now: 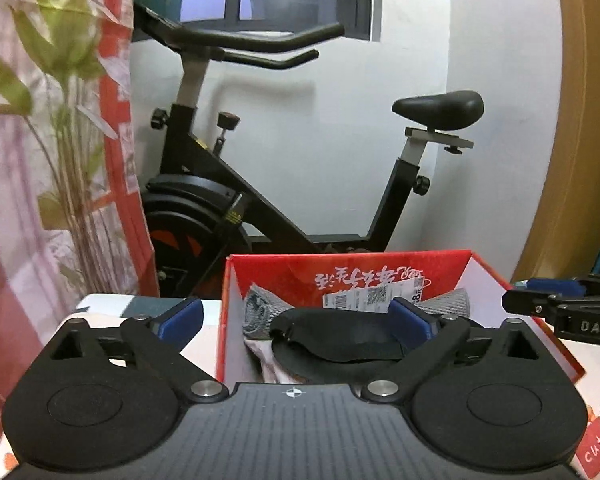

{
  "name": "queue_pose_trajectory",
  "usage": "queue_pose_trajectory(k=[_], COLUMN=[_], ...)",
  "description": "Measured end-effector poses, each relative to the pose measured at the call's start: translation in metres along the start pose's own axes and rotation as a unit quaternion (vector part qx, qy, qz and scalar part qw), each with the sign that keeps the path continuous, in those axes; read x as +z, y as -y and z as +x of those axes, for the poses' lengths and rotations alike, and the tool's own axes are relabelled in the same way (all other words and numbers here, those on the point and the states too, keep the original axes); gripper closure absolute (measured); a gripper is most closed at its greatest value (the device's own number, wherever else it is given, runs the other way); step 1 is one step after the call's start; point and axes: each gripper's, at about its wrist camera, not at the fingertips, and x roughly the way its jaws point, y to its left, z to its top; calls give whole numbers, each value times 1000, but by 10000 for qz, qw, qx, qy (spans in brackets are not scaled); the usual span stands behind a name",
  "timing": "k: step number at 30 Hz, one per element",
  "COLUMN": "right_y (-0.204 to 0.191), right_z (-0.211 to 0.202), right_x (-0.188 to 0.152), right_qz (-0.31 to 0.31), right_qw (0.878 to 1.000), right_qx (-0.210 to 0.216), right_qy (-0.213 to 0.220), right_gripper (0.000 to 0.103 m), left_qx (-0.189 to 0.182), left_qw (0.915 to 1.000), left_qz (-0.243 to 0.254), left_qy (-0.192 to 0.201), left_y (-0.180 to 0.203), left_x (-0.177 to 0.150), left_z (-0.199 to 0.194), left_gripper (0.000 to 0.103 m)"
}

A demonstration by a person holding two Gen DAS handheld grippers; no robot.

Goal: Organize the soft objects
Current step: 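Lower the strap item into the box and open the left gripper, then move both grippers back down toward the green plush with tassel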

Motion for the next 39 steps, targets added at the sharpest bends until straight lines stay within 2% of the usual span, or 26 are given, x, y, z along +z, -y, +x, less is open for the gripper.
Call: queue_pose_trajectory(k=[1, 3, 5, 6, 11, 16, 20, 26, 29, 35, 39], right_y=[0, 0, 1, 0, -10, -26, -43, -59, -64, -76, -85], right_z=[-8, -21, -30, -35, -64, -92, -109, -135, -149, -173, -191], right_x=[0, 1, 3, 4, 7, 6, 4, -1, -5, -16, -32], right_qz=[73, 251, 385, 419, 226, 149, 37, 27, 60, -207, -300], right_qw=[9999, 9994, 9991, 9989, 9985, 9982, 9981, 9978, 9976, 9974, 9970], right_qx=[-9, -43, -78, -87, -286, -3, 16, 86, 37, 99, 53], right_qy=[112, 216, 172, 183, 420, 587, 607, 659, 688, 689, 718], right_gripper=[14, 7, 5, 0, 0, 0, 0, 0, 0, 0, 0], left_qx=[28, 165, 407, 477, 515, 742, 1035, 1123, 1212, 1165, 1385], left_qw=[10000, 9998, 9991, 9987, 9985, 9969, 9941, 9925, 9917, 9915, 9894], left_qz=[25, 88, 138, 148, 38, -36, 7, -207, -160, -452, -251], left_qy=[-2, 7, -34, -57, 156, 272, 322, 437, 397, 357, 370], left_y=[1, 3, 5, 5, 2, 1, 0, -5, -2, -3, 5], left_x=[1, 3, 4, 5, 5, -1, -4, -5, -9, -25, -42], left_z=[-6, -20, -32, -39, -75, -107, -131, -168, -182, -208, -222], left_gripper=[0, 0, 0, 0, 0, 0, 0, 0, 0, 0, 0])
